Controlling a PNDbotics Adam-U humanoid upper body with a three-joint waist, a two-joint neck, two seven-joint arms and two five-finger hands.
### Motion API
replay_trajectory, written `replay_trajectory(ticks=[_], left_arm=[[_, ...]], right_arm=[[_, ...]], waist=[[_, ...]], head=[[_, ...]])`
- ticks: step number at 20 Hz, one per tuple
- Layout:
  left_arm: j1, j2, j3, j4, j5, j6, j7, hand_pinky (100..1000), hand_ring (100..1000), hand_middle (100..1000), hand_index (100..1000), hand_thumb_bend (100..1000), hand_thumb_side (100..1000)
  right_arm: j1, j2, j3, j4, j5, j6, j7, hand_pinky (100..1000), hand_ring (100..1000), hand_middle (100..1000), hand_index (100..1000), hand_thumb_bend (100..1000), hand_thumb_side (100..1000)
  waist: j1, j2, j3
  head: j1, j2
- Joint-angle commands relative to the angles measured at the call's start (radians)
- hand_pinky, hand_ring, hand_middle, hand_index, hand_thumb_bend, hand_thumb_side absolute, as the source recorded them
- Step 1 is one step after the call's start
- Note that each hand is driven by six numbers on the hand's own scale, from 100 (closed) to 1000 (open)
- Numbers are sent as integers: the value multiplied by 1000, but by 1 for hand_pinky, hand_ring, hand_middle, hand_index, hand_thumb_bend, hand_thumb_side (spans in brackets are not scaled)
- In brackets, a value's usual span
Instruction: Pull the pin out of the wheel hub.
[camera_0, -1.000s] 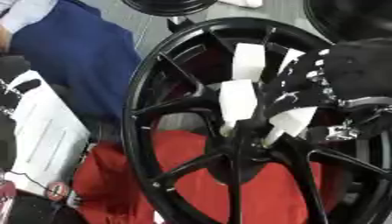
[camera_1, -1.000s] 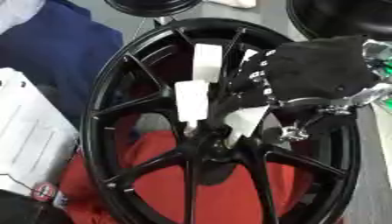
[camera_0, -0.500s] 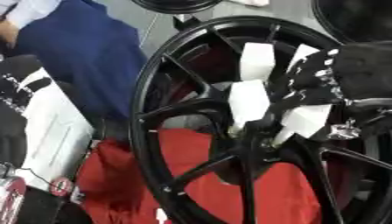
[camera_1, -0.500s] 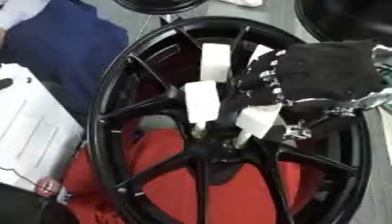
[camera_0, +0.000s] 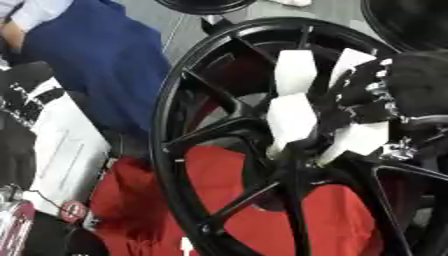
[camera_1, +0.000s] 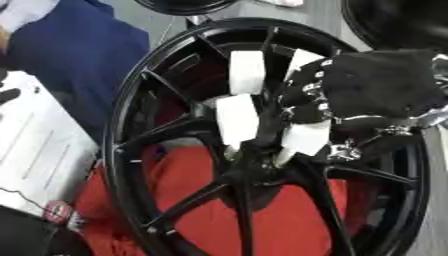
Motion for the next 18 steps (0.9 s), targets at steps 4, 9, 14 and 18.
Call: replay_trajectory(ticks=[4, 9, 14, 18], left_arm=[[-9, 6, -5, -22, -3, 2, -13, 770, 841, 724, 720, 183, 780], [-9, 7, -8, -22, -1, 4, -17, 770, 842, 724, 719, 181, 782], [-11, 7, -10, -22, 1, 5, -21, 771, 843, 725, 719, 177, 784], [-11, 5, -11, -22, 2, 6, -23, 771, 843, 725, 719, 175, 786]], right_arm=[[-19, -56, -47, 12, 27, -33, -26, 745, 797, 728, 822, 356, 100], [-7, -90, -79, -5, 73, -80, -75, 742, 788, 735, 820, 341, 100], [2, -97, -85, 4, 99, -118, -139, 730, 775, 699, 794, 338, 100], [-2, -93, -83, 25, 97, -142, -164, 723, 760, 678, 779, 335, 100]], waist=[[3, -18, -4], [2, -17, -7], [2, -15, -6], [2, -14, -4]], head=[[11, -10], [21, -22], [19, -27], [-3, -46]])
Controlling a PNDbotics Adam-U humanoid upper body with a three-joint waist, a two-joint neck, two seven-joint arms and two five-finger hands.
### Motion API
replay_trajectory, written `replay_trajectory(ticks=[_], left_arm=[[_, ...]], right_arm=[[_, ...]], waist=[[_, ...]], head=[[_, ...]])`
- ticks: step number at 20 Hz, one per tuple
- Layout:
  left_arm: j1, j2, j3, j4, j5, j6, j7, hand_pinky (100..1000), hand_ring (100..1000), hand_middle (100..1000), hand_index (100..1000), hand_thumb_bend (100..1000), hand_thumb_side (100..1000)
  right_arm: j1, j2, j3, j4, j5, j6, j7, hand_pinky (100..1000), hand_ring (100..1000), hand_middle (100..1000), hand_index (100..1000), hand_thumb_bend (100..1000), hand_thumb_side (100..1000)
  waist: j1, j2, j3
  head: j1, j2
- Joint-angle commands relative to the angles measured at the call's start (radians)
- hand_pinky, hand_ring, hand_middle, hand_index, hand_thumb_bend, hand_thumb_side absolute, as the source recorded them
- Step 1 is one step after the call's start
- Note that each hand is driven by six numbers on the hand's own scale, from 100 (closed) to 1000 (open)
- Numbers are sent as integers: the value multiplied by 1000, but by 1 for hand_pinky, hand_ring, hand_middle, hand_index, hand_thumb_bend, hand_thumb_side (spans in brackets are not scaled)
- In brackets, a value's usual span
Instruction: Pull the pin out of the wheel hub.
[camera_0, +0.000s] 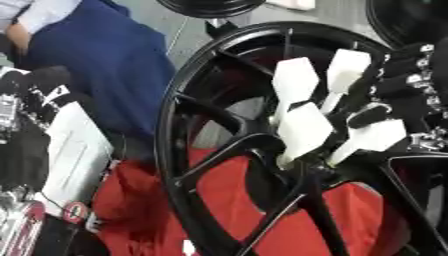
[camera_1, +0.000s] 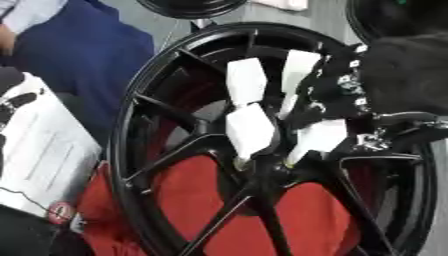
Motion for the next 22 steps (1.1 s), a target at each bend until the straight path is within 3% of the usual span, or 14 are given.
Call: replay_trajectory(ticks=[1, 15, 22], left_arm=[[-8, 5, -1, -22, 2, -1, -5, 771, 843, 726, 719, 175, 786], [-8, 3, -3, -22, 6, 1, -10, 772, 847, 728, 720, 170, 792], [-10, 3, -3, -22, 7, 2, -13, 774, 850, 731, 720, 168, 796]], right_arm=[[-13, -36, -17, 17, 6, -16, -19, 723, 755, 674, 777, 335, 100], [-25, -33, -19, 44, -23, -43, -55, 694, 710, 571, 699, 322, 100], [-31, -36, -26, 43, -59, -49, -114, 643, 646, 431, 570, 164, 100]], waist=[[6, -16, 1], [4, -17, 2], [4, -18, 3]], head=[[-16, -27], [-34, -53], [-27, -57]])
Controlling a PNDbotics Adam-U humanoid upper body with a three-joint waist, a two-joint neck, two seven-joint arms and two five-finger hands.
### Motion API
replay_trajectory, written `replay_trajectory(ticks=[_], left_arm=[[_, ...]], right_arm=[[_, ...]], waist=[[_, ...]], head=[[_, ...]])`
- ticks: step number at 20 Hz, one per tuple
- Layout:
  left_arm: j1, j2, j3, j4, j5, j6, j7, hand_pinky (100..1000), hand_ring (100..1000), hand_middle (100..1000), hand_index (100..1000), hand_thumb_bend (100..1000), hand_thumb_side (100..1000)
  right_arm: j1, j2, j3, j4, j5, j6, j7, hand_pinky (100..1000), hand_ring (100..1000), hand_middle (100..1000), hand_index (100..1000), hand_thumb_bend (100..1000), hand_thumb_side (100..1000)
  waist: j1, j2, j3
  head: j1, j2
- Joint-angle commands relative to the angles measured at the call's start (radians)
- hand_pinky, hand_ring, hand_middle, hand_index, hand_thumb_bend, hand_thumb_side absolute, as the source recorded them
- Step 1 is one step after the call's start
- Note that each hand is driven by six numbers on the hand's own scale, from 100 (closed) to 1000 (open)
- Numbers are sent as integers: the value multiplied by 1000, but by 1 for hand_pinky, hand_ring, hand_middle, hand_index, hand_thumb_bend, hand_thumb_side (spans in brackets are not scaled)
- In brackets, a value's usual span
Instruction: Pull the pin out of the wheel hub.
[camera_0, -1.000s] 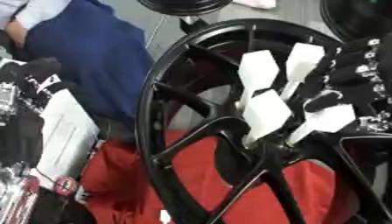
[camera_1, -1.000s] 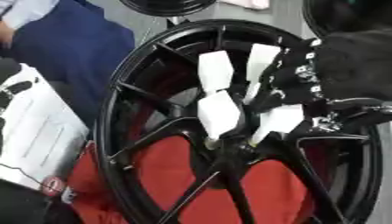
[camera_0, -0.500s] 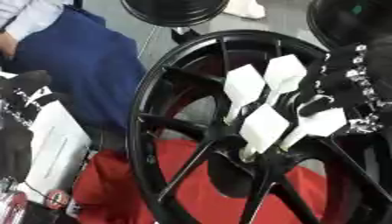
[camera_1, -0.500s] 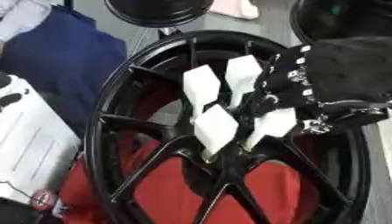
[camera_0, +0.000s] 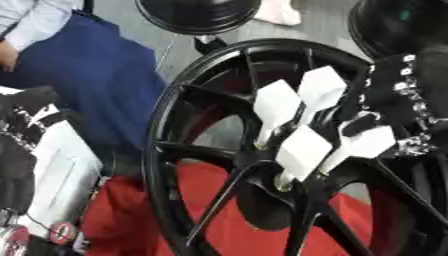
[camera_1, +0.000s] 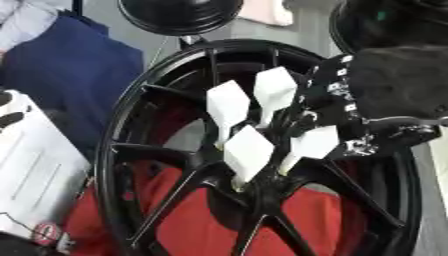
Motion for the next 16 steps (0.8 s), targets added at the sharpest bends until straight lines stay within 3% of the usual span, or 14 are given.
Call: replay_trajectory(ticks=[1, 16], left_arm=[[-7, 11, 2, -22, 0, 0, -5, 774, 850, 731, 721, 168, 797], [-3, 12, 4, -22, 5, 3, -9, 775, 854, 734, 721, 171, 793]], right_arm=[[-22, -37, -28, -11, -34, -2, -41, 640, 639, 418, 558, 157, 100], [-48, -46, -29, -10, -23, -9, -83, 625, 616, 364, 508, 226, 100]], waist=[[5, -20, 0], [2, -45, -8]], head=[[4, -16], [16, -15]])
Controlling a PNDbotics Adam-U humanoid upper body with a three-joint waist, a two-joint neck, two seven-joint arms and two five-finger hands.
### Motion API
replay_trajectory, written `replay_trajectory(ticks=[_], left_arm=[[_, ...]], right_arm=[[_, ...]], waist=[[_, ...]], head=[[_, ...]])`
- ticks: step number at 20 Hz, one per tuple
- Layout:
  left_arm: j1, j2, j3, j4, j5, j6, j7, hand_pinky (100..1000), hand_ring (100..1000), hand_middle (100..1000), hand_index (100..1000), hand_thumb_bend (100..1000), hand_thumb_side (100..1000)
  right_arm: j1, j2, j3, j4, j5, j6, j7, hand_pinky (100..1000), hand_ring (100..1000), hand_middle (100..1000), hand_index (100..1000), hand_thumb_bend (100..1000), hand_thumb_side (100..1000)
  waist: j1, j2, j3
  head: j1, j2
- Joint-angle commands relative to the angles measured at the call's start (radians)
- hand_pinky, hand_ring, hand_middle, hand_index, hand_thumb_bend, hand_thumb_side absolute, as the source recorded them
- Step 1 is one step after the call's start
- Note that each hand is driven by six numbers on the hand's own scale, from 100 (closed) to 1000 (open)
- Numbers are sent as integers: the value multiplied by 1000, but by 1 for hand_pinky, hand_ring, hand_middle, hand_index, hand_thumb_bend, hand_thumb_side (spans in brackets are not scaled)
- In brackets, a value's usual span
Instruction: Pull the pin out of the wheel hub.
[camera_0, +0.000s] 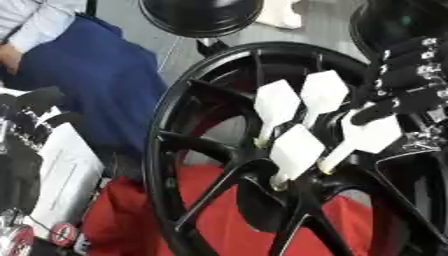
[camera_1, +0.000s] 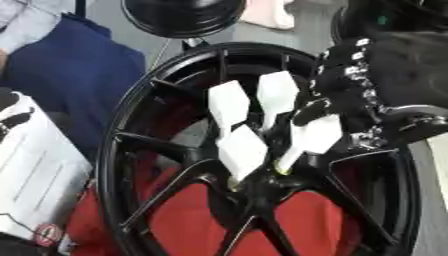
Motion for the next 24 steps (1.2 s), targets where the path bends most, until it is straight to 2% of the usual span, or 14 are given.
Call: replay_trajectory(ticks=[1, 14, 24], left_arm=[[-2, 12, 4, -22, 3, -1, -4, 775, 854, 734, 721, 170, 794], [1, 11, 6, -22, 10, 1, -8, 775, 856, 738, 723, 171, 793], [4, 10, 8, -22, 12, 2, -9, 775, 857, 739, 723, 171, 791]], right_arm=[[-24, -31, -22, -12, -7, 1, -12, 625, 616, 363, 507, 229, 100], [-39, -36, -26, -7, 29, 1, -50, 621, 616, 357, 500, 273, 100], [-15, -68, -48, -16, 84, 3, -102, 620, 622, 358, 501, 324, 100]], waist=[[6, -34, -4], [9, -48, -14], [8, -59, -24]], head=[[9, -12], [11, -24], [20, -36]])
